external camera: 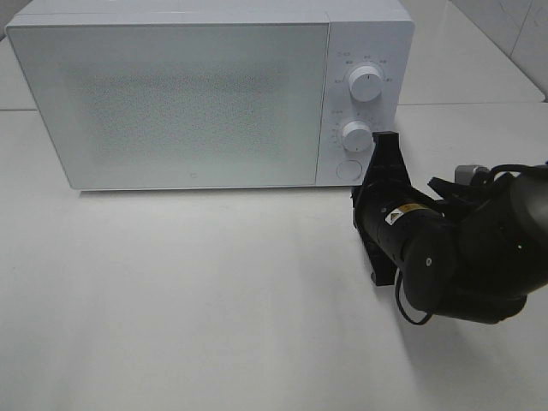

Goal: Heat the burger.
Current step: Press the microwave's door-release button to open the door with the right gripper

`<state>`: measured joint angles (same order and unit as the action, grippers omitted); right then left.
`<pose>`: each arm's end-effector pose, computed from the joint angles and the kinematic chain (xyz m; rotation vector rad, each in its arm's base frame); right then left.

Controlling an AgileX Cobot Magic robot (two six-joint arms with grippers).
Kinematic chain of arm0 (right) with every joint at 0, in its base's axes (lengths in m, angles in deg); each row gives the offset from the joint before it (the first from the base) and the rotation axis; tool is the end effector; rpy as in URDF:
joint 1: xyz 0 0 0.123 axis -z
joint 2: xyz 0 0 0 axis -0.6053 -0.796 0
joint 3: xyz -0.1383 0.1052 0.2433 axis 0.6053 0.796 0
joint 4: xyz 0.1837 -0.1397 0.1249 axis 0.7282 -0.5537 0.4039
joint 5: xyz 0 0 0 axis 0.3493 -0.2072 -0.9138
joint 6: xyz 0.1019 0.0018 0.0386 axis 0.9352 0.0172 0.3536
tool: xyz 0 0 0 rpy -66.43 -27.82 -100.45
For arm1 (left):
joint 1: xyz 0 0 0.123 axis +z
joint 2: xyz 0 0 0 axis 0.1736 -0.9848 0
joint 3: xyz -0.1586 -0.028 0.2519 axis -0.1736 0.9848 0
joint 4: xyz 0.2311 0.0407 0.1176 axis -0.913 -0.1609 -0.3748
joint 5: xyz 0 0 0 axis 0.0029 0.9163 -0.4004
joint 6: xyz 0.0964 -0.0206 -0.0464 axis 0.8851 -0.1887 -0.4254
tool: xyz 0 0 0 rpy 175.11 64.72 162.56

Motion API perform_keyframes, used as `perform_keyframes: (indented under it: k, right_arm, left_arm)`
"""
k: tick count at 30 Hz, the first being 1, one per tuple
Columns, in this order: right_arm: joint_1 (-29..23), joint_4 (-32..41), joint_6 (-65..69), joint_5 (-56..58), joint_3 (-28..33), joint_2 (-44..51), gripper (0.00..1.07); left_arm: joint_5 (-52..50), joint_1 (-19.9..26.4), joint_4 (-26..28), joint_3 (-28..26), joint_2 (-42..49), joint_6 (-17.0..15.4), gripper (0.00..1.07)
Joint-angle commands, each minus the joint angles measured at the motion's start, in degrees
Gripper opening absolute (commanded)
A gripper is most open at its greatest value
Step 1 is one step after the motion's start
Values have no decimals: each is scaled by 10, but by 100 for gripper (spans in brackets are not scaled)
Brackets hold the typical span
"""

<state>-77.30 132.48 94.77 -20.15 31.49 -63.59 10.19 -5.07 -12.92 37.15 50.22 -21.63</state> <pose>0.2893 0.1599 0.1079 1.4697 1.4749 1.0479 0.0029 -0.0210 0.2806 0.0518 2.0229 -0.1333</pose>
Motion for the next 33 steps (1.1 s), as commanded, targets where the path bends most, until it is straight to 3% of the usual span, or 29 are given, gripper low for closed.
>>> perform_keyframes:
  k: [1,16,33]
  right_arm:
    - [18,-13,2,2,-18,-13,0]
    - [71,-54,1,41,-98,-62,0]
    - [91,-68,-1,47,-134,-92,0]
  left_arm:
    - [-7,1,5,2,7,-3,100]
    - [-7,1,6,2,3,-3,100]
    - [-7,1,6,2,3,-3,100]
